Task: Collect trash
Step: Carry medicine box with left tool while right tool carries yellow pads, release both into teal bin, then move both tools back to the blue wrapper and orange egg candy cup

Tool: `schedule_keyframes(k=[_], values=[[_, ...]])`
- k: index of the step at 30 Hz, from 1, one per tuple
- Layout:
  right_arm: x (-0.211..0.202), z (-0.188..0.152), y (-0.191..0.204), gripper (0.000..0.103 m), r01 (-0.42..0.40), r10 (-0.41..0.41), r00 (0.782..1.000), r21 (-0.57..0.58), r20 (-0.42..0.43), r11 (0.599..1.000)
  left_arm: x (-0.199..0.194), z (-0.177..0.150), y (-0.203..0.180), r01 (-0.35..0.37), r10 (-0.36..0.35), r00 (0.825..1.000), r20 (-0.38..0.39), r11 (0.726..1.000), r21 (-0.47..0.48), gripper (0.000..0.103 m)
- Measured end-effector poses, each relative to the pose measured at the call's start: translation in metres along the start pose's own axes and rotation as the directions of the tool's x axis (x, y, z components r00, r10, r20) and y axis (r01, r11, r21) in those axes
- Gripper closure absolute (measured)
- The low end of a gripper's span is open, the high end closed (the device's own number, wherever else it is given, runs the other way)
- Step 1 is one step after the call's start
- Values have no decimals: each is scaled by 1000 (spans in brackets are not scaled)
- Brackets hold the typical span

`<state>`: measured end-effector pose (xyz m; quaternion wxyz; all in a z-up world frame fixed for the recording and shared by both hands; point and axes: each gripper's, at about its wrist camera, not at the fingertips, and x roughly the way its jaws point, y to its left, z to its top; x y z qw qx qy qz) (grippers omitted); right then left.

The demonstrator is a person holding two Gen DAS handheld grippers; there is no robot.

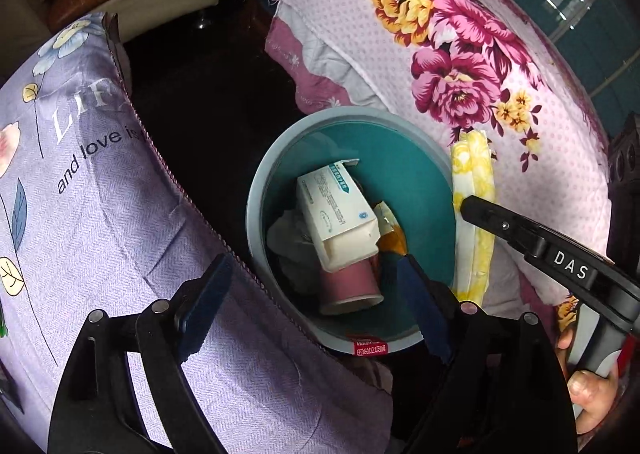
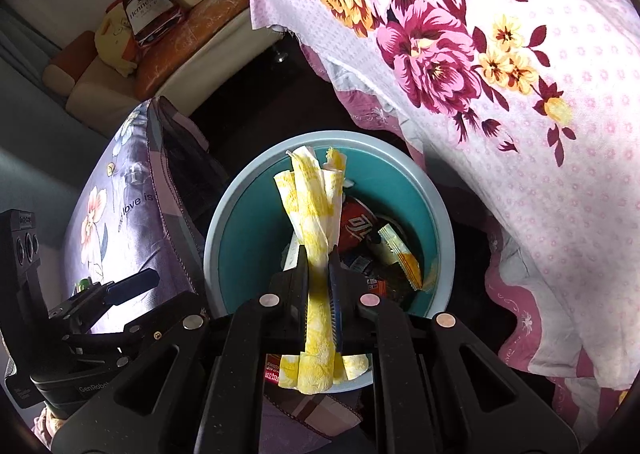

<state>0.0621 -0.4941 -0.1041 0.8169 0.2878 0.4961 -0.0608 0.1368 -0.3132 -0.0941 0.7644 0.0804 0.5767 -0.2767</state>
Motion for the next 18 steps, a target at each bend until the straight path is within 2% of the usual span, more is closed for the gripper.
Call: schedule_keyframes(k=[11,12,15,18], values=[[8,-4,16,91,39,-40,999,-20,-22,999,-11,-16,13,9,-9,1000,4,1000,-10,15],[8,-4,17,86,48,-48,999,-17,-25,999,-12,-17,15,10,-10,1000,3,1000,-10,15],[8,-6,19,53,67,-68,998,-9,-19,998,-16,-22,20,10,-10,1000,5,1000,-16,14],[8,-9,24,40,72,-72,997,-10,-23,997,-20,-26,27,6,-6,1000,11,1000,-30,13]])
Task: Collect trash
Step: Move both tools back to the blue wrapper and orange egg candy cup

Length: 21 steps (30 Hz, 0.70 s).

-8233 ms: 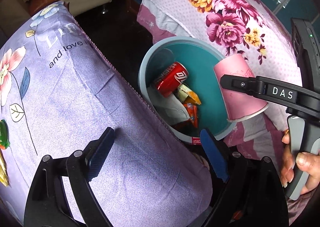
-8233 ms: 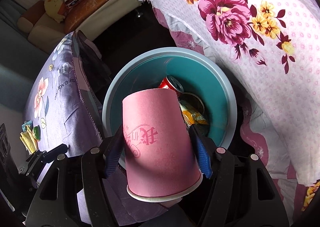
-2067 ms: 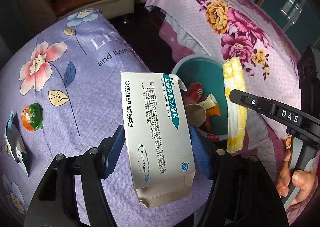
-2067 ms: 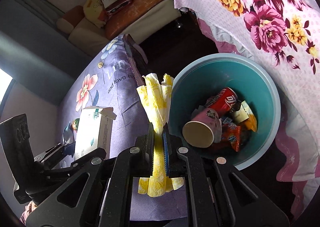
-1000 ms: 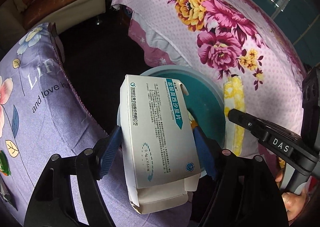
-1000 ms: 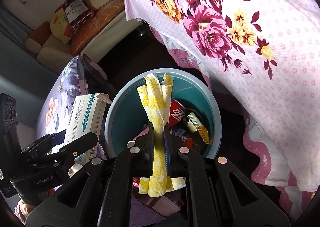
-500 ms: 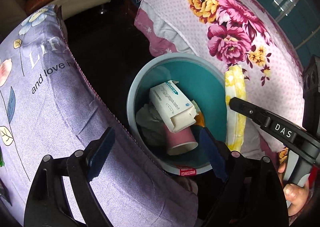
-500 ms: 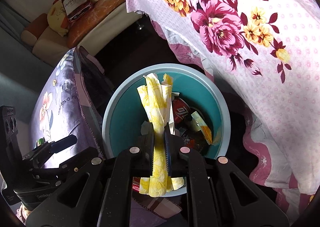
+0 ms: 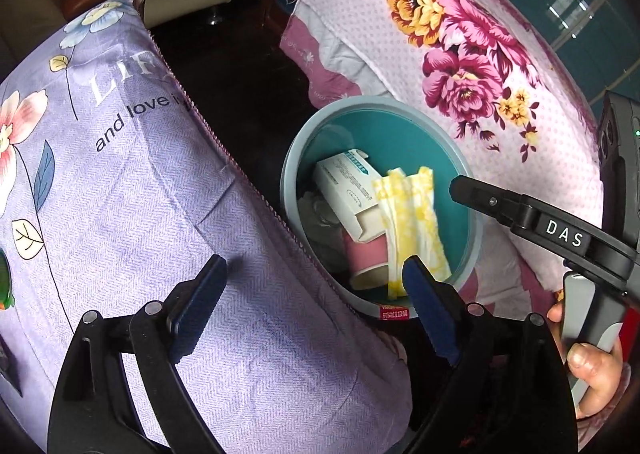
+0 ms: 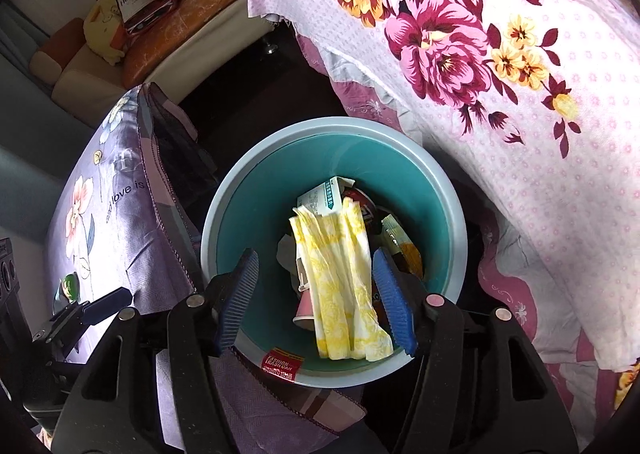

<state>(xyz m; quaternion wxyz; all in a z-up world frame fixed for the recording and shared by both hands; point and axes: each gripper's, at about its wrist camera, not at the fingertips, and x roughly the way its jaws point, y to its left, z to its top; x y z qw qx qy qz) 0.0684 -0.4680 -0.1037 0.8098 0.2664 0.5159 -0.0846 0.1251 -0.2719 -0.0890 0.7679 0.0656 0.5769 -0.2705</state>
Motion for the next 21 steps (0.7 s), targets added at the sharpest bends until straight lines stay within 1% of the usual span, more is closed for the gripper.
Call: schedule_keyframes(k=[1,6,8,10,14,17,21], values=[[0,-1,2,34,1,-1,1000,1,-4,1000,-2,-1,3,-1,1,1000,3,1000,-7,13],[-1,-7,17,28,4,-4,1000,-18,-18,1000,-13,-10,19,-4,5,1000,13,999,-41,13],[-2,-10,25,27,6,-7,1000,-33,-21,999,-18,-15,26,-8,9,1000,19,998,-56,13],[-4,-14,34,25,5,-6,1000,-47,-24,999,-23,-20,34,-11,13,1000,25,997,-73,12],[-4,-21,52,24,0,-2,999,-77,-34,997,-35,-32,51,-19,23,999,36,994,-110,12],[-4,-28,67,21,-5,0,999,-98,-47,995,-44,-41,65,-28,35,998,45,990,-138,12],[-3,-37,89,21,-9,0,998,-143,-61,990,-56,-53,87,-38,49,997,57,982,-185,12]])
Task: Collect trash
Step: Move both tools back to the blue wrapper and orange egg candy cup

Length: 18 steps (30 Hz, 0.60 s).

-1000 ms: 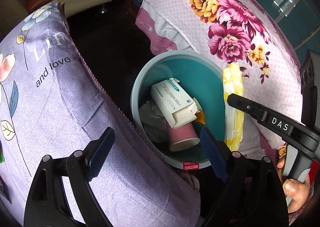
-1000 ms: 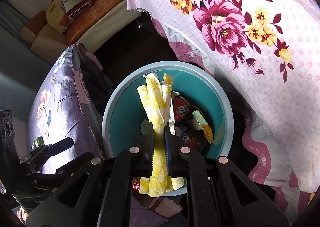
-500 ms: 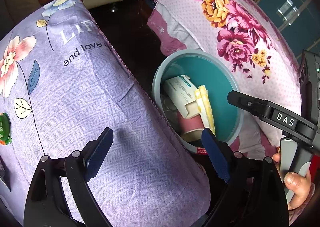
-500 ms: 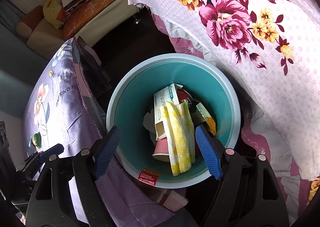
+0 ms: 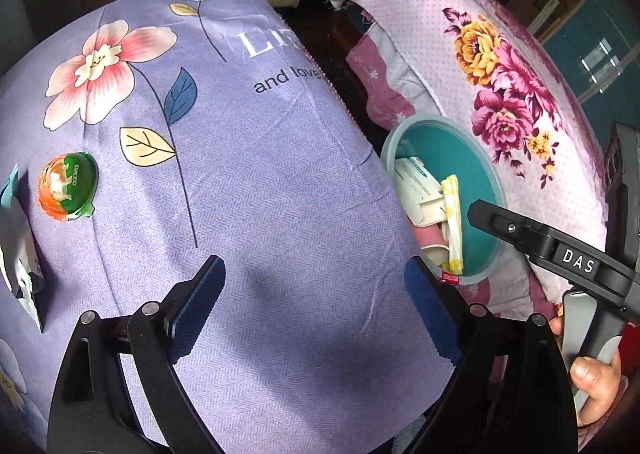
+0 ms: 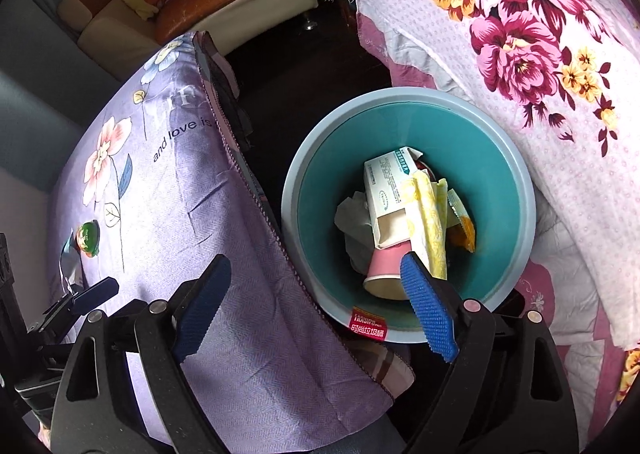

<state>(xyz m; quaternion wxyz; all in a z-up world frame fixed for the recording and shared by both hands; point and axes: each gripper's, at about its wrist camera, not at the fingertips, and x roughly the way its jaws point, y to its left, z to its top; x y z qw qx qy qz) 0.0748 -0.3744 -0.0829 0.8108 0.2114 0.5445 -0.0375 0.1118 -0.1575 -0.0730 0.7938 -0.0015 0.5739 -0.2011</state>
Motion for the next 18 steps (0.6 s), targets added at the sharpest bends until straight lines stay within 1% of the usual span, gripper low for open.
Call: schedule_keyframes(k=[5,11,18], values=[[-1,-5,31,21,-9,8,1000,-62,-9,998,-22,-7,33,-11,13,999,35,998,-66,12],[1,-9,72,20,-15,13,1000,-135,-19,991,-53,-12,74,-15,30,995,99,989,-148,12],[8,-14,116,20,-19,12,999,-201,-37,979,-81,-17,125,-49,88,984,152,968,-246,12]])
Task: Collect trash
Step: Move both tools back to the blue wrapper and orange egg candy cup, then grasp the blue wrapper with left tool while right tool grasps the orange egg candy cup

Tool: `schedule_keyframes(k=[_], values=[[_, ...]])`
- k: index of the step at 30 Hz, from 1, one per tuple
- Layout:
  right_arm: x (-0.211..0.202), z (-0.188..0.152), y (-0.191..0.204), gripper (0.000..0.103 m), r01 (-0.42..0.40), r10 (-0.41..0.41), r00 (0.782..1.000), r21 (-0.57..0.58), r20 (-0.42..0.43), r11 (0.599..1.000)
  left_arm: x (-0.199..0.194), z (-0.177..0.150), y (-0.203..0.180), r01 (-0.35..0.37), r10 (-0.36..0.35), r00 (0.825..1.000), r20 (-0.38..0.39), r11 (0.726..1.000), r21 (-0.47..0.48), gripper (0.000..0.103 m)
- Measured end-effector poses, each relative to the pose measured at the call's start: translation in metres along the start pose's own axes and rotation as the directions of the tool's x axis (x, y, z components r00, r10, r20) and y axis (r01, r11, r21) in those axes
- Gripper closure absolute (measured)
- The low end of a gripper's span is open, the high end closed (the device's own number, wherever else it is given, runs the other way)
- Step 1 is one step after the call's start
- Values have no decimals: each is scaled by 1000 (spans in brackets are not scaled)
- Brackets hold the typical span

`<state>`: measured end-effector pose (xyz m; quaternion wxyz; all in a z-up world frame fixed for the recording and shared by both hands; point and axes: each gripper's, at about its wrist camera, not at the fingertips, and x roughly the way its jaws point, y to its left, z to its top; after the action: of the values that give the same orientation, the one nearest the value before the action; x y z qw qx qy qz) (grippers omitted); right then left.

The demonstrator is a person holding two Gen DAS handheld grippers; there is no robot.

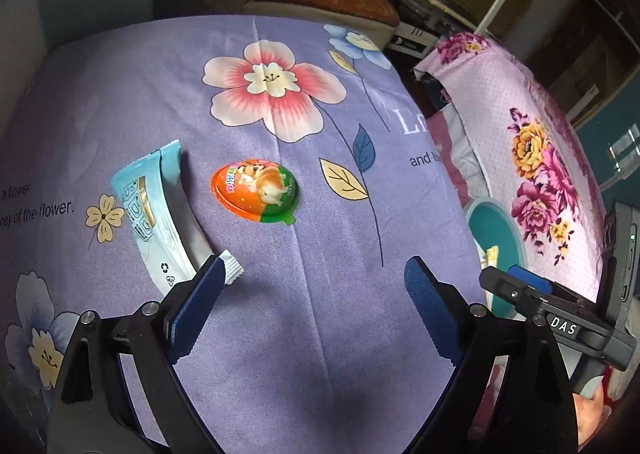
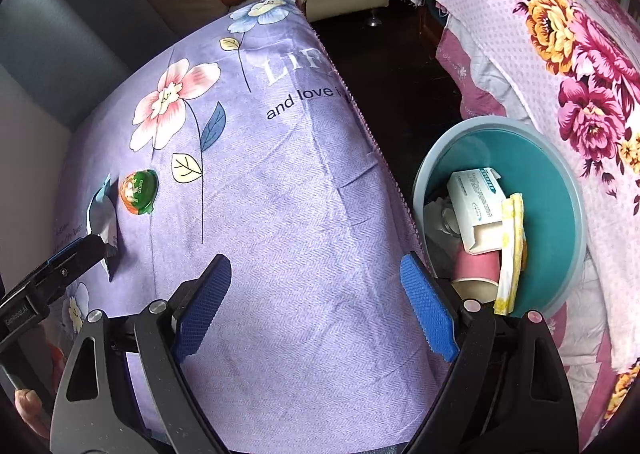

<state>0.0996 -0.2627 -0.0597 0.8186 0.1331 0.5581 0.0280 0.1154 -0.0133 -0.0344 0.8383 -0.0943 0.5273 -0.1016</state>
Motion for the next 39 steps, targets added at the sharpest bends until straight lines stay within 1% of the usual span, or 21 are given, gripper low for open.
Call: schedule_keyframes(k=[7,13,16,21,22,24,26,30,35,39], values=[[12,1,38,20,1,-3,1000,-62,-29,998,-3,4,48,-45,46,999,7,995,-85,12],[22,5,64,20,5,-11,999,-112,-47,994,6,7,76,-86,87,996,5,989,-123,12],[26,8,76,20,4,-12,999,-138,-53,990,16,9,86,-98,96,995,-16,986,-133,12],[35,19,101,20,-5,-4,999,-176,-53,984,32,7,90,-110,105,993,-51,988,-112,12],[37,21,106,20,-10,0,999,-183,-53,983,33,7,89,-116,112,993,-43,988,-98,11],[40,26,116,20,-21,10,999,-200,-53,980,33,6,89,-153,151,988,-37,986,-67,11],[44,30,128,20,-29,17,998,-224,-53,974,32,5,93,-161,159,987,-32,986,-49,11],[53,38,156,20,-44,29,998,-291,-58,956,26,3,112,-188,187,982,-34,981,-41,11],[73,44,194,20,-54,33,998,-415,-57,908,9,1,139,-169,167,986,-27,984,-61,11],[92,46,214,21,-35,10,999,-493,-53,869,-6,-1,156,-164,164,986,-11,983,-85,11]])
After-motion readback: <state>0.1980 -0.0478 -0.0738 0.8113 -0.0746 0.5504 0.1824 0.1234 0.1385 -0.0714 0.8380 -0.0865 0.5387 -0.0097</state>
